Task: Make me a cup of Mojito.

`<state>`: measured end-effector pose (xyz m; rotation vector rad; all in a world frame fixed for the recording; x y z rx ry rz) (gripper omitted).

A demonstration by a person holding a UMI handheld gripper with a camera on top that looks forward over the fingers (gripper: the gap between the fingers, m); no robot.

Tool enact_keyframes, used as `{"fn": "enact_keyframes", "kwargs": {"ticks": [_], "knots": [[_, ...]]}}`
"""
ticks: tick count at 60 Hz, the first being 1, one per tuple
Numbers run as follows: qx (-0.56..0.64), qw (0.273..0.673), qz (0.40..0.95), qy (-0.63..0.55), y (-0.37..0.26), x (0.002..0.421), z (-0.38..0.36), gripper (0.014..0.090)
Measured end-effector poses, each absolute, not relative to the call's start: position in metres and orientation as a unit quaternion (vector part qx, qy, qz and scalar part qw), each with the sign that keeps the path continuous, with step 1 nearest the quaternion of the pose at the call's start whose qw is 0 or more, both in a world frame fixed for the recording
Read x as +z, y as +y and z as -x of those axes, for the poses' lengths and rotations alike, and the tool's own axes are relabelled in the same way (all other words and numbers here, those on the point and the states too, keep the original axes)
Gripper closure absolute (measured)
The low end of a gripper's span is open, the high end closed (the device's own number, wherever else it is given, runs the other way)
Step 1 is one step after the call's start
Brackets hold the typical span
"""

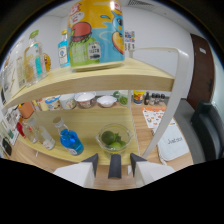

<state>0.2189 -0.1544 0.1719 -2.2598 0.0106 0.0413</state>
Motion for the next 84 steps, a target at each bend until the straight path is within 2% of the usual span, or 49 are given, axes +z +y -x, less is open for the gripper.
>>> {"fn": "enact_keyframes", "kwargs": {"ticks": [7, 12, 14, 15, 16, 17, 32, 48, 64, 73, 84], "knots": [[0.026, 0.424, 0.905, 0.006, -0.149, 0.17, -0.217, 0.0621], [0.031, 0.415, 0.909, 0.008, -0.149, 0.167, -0.216, 0.07], [0.036, 0.413, 0.91, 0.008, -0.149, 0.167, -0.215, 0.0756], [0.038, 0.412, 0.91, 0.01, -0.149, 0.167, -0.214, 0.0748], [0.039, 0.413, 0.91, 0.011, -0.149, 0.168, -0.215, 0.0852], [0.037, 0.415, 0.909, 0.014, -0.148, 0.168, -0.216, 0.0863], [0.018, 0.412, 0.911, 0.011, -0.156, 0.172, -0.22, 0.0885], [0.015, 0.449, 0.893, 0.03, -0.203, 0.209, -0.199, 0.0887], [0.029, 0.42, 0.905, 0.051, -0.253, 0.169, -0.146, 0.0889], [-0.006, 0.436, 0.9, 0.027, -0.255, 0.163, -0.128, 0.0889], [-0.116, 0.468, 0.873, -0.071, -0.243, 0.176, -0.127, 0.0888]]}}
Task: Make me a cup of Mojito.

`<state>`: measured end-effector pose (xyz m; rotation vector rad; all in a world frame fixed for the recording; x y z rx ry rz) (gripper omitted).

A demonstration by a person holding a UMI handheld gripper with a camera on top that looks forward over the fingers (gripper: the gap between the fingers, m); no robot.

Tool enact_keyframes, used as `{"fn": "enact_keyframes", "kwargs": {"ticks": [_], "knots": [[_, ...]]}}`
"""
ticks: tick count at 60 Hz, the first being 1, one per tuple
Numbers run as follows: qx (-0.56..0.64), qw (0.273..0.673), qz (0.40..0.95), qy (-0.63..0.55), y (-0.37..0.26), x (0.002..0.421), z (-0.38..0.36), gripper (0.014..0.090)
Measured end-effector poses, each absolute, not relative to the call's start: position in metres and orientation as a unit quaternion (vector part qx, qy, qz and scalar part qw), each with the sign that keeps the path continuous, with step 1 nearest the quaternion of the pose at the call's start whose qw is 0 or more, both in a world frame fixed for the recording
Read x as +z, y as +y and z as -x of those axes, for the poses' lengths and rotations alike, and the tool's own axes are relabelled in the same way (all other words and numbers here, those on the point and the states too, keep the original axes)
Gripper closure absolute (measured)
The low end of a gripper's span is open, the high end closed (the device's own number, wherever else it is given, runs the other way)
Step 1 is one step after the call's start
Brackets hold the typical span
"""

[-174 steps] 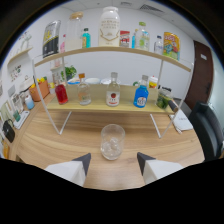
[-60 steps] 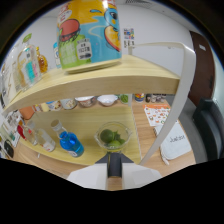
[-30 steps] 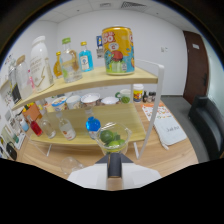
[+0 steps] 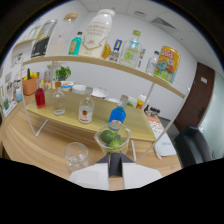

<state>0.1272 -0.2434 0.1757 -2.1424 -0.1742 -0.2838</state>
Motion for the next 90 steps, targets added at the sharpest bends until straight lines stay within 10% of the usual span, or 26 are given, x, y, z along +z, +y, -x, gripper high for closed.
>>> {"fn": "enact_keyframes", "kwargs": {"ticks": [51, 63, 80, 90], "knots": [[-0.456, 0.45, 0.504, -0.579, -0.219, 0.198, -0.085, 0.089], [-0.435, 0.476, 0.523, -0.557, -0.22, 0.208, -0.088, 0.0889], [-0.23, 0.628, 0.702, -0.245, -0.243, 0.298, -0.136, 0.0888], [-0.103, 0.607, 0.784, -0.079, -0.253, 0.256, -0.198, 0.0888]]}}
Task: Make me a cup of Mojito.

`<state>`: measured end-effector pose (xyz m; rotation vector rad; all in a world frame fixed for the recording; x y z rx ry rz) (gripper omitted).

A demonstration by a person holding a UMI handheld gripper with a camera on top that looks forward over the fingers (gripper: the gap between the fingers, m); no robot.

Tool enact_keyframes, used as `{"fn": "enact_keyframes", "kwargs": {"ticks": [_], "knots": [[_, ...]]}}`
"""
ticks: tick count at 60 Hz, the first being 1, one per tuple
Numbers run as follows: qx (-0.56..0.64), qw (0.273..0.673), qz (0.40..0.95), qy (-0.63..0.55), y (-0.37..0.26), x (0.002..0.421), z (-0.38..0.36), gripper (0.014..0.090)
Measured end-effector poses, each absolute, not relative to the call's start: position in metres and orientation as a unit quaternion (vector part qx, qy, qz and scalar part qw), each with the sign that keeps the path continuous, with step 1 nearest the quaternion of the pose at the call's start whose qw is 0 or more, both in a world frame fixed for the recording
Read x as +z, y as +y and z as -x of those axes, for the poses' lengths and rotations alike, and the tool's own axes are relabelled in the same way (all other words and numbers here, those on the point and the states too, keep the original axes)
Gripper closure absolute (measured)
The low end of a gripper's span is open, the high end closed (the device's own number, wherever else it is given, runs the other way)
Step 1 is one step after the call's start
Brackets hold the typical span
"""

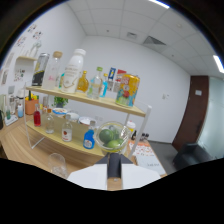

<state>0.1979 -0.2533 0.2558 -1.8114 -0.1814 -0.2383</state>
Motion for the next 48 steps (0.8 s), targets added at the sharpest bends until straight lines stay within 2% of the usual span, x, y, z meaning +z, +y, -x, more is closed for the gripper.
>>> {"fn": "enact_keyframes", "kwargs": {"ticks": [12, 23, 25, 36, 47, 48], "knots": [[-0.034, 0.501, 0.865, 0.017, -0.263, 0.133, -0.246, 0.0889], [-0.012, 0.431, 0.902, 0.028, -0.27, 0.053, -0.263, 0.0891], [-0.006, 0.416, 0.909, 0.03, -0.272, 0.048, -0.262, 0.089], [0.011, 0.386, 0.922, 0.041, -0.278, 0.013, -0.267, 0.0883], [0.012, 0.378, 0.925, 0.033, -0.281, 0.004, -0.271, 0.0862], [0.011, 0.375, 0.926, 0.033, -0.283, 0.003, -0.271, 0.0835]]}}
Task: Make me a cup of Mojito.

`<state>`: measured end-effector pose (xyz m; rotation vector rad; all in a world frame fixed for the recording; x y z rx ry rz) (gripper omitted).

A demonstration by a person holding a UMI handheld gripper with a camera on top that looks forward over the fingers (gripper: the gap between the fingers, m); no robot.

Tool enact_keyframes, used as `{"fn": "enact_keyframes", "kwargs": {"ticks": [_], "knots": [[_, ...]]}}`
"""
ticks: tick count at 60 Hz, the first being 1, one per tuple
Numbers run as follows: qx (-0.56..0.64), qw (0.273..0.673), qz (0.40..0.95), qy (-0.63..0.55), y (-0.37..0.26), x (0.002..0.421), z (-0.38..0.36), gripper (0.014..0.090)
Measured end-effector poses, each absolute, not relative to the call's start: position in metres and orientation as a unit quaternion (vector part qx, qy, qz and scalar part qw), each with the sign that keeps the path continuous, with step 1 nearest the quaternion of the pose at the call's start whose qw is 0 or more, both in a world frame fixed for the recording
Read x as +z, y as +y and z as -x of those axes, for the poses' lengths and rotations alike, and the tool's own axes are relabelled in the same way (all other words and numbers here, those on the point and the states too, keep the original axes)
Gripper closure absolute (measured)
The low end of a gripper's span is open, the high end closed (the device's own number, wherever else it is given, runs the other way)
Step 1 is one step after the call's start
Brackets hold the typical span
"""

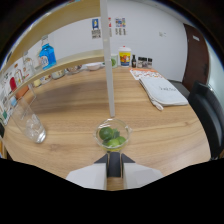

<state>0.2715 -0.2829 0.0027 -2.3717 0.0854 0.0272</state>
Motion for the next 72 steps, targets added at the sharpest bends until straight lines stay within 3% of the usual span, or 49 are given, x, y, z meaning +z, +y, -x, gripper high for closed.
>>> {"fn": "enact_keyframes", "kwargs": {"ticks": [3, 6, 11, 15, 36, 43, 54, 72], "knots": [[0.005, 0.374, 0.927, 0.037, -0.284, 0.002, -0.275, 0.0695], [0.001, 0.377, 0.925, 0.041, -0.284, 0.004, -0.277, 0.0621], [-0.014, 0.385, 0.922, 0.044, -0.286, 0.013, -0.282, 0.0304], [-0.03, 0.394, 0.917, 0.048, -0.288, 0.028, -0.285, 0.0203], [-0.016, 0.507, 0.86, 0.055, -0.3, 0.156, -0.186, 0.0193], [0.002, 0.519, 0.854, 0.038, -0.308, 0.163, -0.129, 0.0197], [0.026, 0.5, 0.865, 0.026, -0.317, 0.141, -0.062, 0.0184], [0.029, 0.558, 0.829, 0.017, -0.23, 0.212, -0.031, 0.0187]]}}
